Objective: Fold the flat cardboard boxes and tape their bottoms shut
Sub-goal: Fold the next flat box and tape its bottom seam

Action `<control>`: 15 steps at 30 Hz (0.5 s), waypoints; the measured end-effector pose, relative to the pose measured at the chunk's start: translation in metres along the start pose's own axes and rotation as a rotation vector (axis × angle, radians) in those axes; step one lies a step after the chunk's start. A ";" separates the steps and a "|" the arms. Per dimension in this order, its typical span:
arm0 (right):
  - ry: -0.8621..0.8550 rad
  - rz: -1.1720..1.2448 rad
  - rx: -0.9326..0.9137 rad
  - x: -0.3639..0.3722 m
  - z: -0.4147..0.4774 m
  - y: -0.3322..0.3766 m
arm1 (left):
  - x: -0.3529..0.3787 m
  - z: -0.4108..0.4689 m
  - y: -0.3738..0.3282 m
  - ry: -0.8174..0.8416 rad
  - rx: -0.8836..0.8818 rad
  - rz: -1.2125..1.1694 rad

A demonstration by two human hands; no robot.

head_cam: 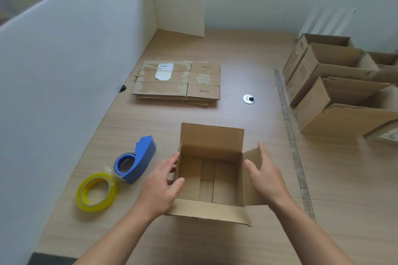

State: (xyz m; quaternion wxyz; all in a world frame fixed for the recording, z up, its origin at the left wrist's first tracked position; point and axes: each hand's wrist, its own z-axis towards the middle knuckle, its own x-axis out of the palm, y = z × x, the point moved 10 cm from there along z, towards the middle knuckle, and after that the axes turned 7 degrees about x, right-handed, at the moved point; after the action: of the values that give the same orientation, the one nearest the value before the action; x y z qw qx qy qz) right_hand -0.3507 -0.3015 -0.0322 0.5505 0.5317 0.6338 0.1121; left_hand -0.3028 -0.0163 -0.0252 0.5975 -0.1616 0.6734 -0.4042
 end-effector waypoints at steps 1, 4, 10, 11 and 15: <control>0.010 0.031 -0.032 0.003 0.000 0.005 | 0.003 0.001 -0.002 -0.001 0.015 0.012; 0.071 0.029 -0.106 0.016 0.004 0.017 | 0.005 0.003 -0.001 -0.026 0.013 -0.005; 0.144 0.299 0.096 0.009 0.058 0.013 | -0.006 -0.015 -0.005 0.066 0.109 -0.073; 0.180 0.368 0.135 0.014 0.067 0.013 | -0.003 -0.020 -0.007 0.130 0.139 -0.059; 0.292 0.500 0.214 0.032 0.082 0.017 | 0.008 -0.031 -0.009 0.339 0.232 0.187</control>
State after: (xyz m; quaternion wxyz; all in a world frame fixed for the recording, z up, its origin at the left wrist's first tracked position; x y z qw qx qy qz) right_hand -0.2686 -0.3051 -0.0689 0.3501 0.7043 0.5639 0.2519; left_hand -0.3364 -0.0165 -0.0257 0.5254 0.0417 0.7252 -0.4431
